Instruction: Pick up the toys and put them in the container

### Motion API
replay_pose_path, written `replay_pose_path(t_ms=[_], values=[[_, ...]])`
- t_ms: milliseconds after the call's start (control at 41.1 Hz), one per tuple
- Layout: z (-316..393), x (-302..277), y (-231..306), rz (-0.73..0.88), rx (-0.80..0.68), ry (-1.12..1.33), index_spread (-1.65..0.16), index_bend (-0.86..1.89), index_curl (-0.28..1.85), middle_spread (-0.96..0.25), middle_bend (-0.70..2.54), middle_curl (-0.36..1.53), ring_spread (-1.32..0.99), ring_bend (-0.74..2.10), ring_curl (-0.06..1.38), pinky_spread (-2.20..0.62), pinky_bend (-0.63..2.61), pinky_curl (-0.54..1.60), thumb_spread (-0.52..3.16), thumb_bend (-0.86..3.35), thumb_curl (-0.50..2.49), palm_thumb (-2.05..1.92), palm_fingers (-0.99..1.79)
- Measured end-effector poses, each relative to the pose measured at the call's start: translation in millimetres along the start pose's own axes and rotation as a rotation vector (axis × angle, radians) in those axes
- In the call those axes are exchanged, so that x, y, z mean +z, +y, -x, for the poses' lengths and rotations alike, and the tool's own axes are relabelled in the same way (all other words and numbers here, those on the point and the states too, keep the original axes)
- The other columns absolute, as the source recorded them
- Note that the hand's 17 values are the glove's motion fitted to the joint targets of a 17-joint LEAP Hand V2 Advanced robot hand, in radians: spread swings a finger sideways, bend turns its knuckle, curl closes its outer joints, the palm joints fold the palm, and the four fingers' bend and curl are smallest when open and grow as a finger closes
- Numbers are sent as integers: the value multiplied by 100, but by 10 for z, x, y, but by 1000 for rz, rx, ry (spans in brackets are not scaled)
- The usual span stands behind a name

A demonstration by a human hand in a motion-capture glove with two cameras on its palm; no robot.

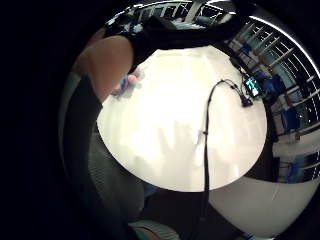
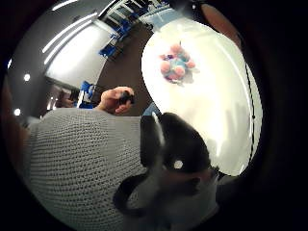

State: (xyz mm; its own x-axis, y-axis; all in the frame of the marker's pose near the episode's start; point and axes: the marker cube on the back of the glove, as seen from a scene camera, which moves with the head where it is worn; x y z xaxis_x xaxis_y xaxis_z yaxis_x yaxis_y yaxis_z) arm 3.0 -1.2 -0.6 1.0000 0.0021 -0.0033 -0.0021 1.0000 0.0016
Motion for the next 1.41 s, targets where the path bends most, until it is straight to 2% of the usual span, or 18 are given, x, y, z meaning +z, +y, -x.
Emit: replay_pose_path(t_ms=[219, 535, 656, 778, 924, 1264, 1410], values=[[-5, 16, -39, 6, 8, -3, -28, 20, 12, -14, 15, 6, -11, 23, 7, 3, 62, 20, 97, 2, 5, 1, 16], [29, 64, -336, 40, -33, -1, -35, 20, 20, -17, 17, 12, -14, 28, 12, 4, 67, 25, 130, 0, 12, -1, 11], [70, 17, -1073, 85, -95, -66, -37, 18, 22, -18, 17, 14, -15, 29, 13, 4, 70, 26, 135, -1, 14, -1, 11], [142, 43, -1867, 120, -97, -68, -37, 16, 23, -18, 18, 16, -16, 33, 15, 4, 74, 28, 138, -1, 16, -1, 9], [230, 249, -2348, 164, -123, 15, -38, 17, 25, -18, 17, 18, -16, 36, 17, 4, 77, 30, 140, -1, 17, -1, 7], [283, 1315, -2061, 437, -111, -35, -38, 18, 28, -18, 18, 22, -17, 42, 21, 3, 83, 32, 142, -1, 20, -1, 5], [290, 1630, -2001, 473, -63, 21, -38, 18, 29, -18, 17, 23, -17, 43, 22, 3, 85, 33, 143, -1, 22, 0, 3]])
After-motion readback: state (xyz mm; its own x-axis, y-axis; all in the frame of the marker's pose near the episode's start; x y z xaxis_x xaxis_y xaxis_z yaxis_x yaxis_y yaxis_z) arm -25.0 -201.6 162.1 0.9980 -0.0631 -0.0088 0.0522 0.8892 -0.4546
